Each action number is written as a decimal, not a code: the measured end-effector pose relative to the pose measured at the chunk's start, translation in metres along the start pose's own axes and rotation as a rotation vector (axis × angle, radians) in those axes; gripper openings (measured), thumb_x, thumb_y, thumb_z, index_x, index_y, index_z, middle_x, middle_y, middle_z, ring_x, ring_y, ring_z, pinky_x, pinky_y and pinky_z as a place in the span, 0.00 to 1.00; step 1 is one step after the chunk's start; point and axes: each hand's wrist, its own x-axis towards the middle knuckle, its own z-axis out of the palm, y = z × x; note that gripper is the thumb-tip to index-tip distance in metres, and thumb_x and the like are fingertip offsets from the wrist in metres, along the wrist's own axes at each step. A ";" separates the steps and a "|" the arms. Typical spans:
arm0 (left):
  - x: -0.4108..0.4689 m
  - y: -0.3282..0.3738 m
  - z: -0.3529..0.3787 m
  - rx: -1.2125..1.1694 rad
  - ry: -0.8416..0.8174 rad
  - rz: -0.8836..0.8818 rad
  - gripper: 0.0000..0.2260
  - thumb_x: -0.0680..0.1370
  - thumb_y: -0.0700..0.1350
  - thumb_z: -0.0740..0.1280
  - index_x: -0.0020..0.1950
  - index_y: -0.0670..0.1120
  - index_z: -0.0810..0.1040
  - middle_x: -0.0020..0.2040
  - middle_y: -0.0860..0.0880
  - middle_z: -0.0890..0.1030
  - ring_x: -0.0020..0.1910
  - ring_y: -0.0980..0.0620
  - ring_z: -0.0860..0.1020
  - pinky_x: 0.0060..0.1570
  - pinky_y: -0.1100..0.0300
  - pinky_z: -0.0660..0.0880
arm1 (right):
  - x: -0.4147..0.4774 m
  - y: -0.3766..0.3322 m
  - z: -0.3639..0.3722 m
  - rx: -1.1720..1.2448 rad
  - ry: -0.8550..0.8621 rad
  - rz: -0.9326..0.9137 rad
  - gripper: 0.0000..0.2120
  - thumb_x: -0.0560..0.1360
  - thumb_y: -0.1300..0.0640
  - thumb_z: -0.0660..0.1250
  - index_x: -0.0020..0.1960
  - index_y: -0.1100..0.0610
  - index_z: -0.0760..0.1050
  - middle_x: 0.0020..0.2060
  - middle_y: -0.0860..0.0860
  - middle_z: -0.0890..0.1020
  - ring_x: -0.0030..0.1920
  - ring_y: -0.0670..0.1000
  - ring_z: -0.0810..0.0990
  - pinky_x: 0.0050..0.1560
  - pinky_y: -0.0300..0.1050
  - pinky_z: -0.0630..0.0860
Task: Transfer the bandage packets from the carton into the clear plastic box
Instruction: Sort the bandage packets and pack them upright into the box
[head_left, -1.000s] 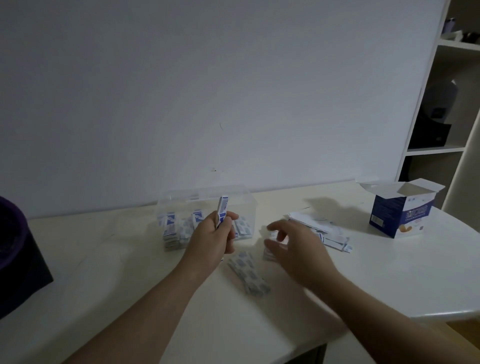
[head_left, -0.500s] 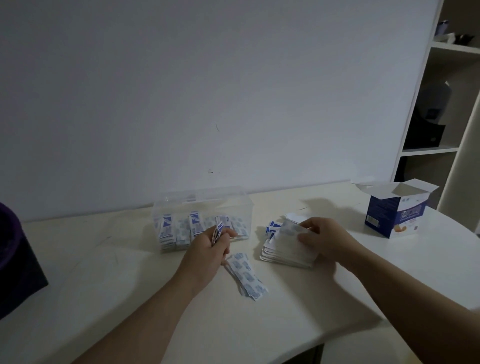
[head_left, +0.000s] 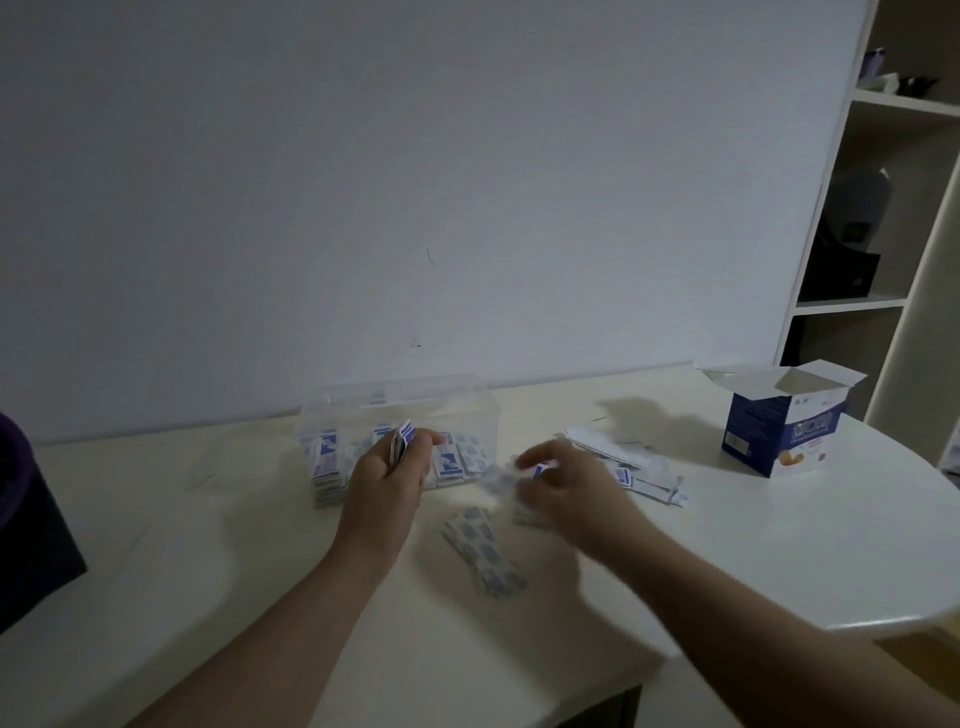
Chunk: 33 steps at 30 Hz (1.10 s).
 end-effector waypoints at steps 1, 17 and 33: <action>-0.001 0.001 0.000 -0.010 0.002 -0.001 0.11 0.81 0.44 0.59 0.42 0.47 0.80 0.25 0.55 0.64 0.24 0.57 0.60 0.28 0.61 0.56 | -0.004 0.000 0.013 -0.061 -0.047 -0.020 0.03 0.75 0.55 0.65 0.47 0.48 0.74 0.34 0.46 0.79 0.30 0.41 0.75 0.35 0.34 0.73; 0.003 0.000 -0.001 -0.035 0.002 -0.015 0.11 0.81 0.39 0.59 0.43 0.47 0.79 0.25 0.55 0.65 0.23 0.59 0.60 0.25 0.63 0.57 | 0.048 0.032 -0.043 -0.558 0.026 0.035 0.09 0.72 0.53 0.67 0.50 0.50 0.82 0.46 0.46 0.83 0.48 0.49 0.80 0.53 0.44 0.76; 0.003 0.001 -0.001 -0.002 -0.015 -0.017 0.11 0.80 0.41 0.60 0.43 0.48 0.79 0.28 0.53 0.67 0.24 0.59 0.63 0.29 0.61 0.60 | 0.060 0.023 -0.040 -0.710 -0.275 0.135 0.18 0.70 0.49 0.71 0.51 0.62 0.80 0.45 0.57 0.81 0.44 0.53 0.78 0.41 0.40 0.70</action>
